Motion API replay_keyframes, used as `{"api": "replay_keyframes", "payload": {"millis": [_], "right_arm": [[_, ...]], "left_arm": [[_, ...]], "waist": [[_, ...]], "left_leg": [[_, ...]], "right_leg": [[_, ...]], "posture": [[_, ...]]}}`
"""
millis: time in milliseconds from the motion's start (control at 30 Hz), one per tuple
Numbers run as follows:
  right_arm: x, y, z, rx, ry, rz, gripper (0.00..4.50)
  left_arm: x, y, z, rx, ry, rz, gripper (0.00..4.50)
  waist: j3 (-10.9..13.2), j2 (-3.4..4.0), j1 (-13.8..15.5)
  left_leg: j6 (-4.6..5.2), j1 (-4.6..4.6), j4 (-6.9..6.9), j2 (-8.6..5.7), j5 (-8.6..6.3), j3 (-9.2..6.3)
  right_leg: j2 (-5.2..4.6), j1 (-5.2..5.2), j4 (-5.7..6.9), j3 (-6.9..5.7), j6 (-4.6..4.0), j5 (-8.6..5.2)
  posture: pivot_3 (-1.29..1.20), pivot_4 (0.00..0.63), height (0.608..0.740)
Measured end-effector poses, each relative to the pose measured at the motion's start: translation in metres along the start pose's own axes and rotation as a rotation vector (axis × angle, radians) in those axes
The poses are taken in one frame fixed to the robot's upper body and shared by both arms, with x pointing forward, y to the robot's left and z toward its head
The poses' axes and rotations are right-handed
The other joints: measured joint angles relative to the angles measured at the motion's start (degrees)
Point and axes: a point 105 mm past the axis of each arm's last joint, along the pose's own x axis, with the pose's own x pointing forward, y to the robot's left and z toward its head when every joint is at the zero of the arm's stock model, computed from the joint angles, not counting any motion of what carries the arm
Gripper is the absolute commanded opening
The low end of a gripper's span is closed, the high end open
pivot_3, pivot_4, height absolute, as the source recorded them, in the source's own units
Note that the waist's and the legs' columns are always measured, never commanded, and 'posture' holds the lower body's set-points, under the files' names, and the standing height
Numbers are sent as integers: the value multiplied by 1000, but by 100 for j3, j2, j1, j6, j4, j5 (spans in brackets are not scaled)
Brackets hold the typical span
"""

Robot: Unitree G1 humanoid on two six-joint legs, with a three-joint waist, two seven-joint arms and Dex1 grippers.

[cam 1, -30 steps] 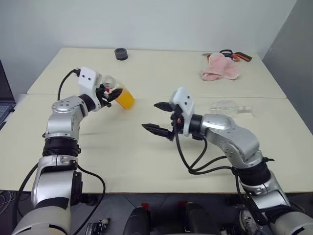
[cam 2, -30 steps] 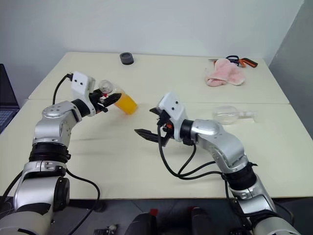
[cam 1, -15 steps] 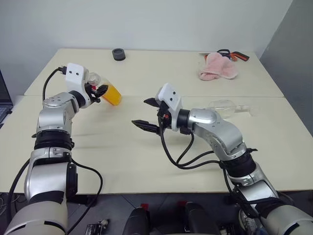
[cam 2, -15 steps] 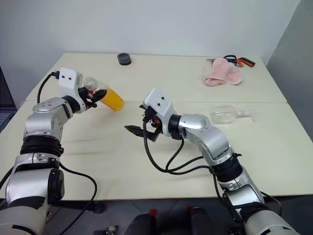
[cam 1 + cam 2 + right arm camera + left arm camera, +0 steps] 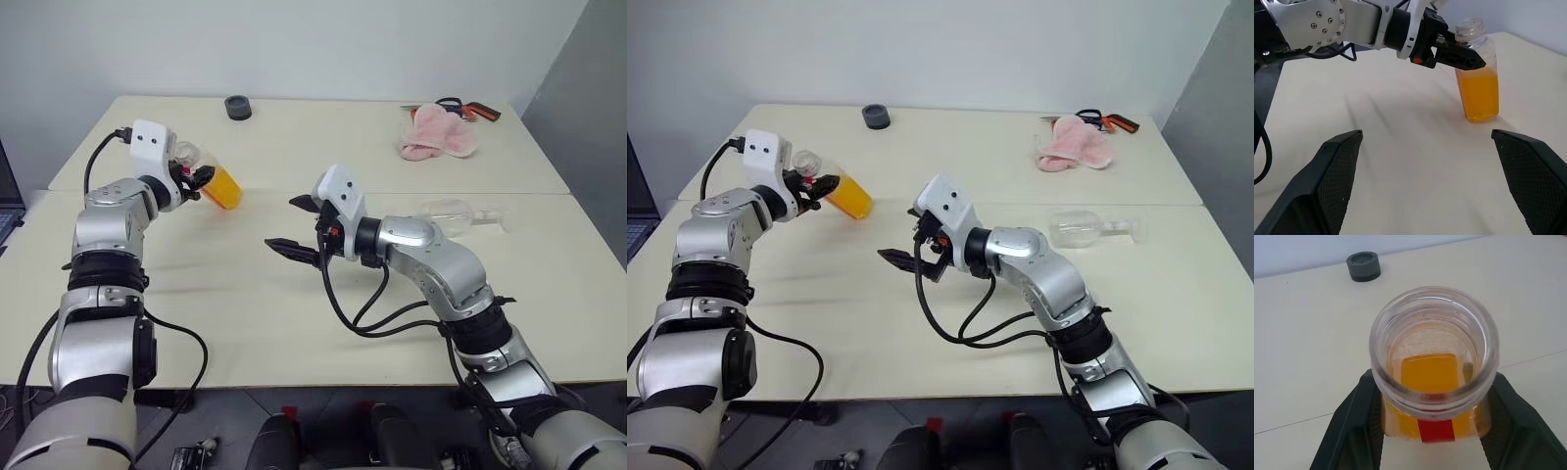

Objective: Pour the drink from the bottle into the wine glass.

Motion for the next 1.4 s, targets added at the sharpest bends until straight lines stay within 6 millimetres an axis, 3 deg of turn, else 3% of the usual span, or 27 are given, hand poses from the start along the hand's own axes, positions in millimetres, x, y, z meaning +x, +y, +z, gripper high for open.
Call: {"api": "replay_keyframes", "payload": {"millis": [1400], "right_arm": [[3, 8, 8, 83, -40, 38, 4500]], "left_arm": [[-18, -1, 26, -75, 45, -29, 2160]], "waist": [[1, -1, 5]], "left_leg": [[-2, -16, -3, 0, 1, 2]], "right_leg": [[-3, -15, -7, 0, 0, 0]], "posture": [[0, 150, 740]]}}
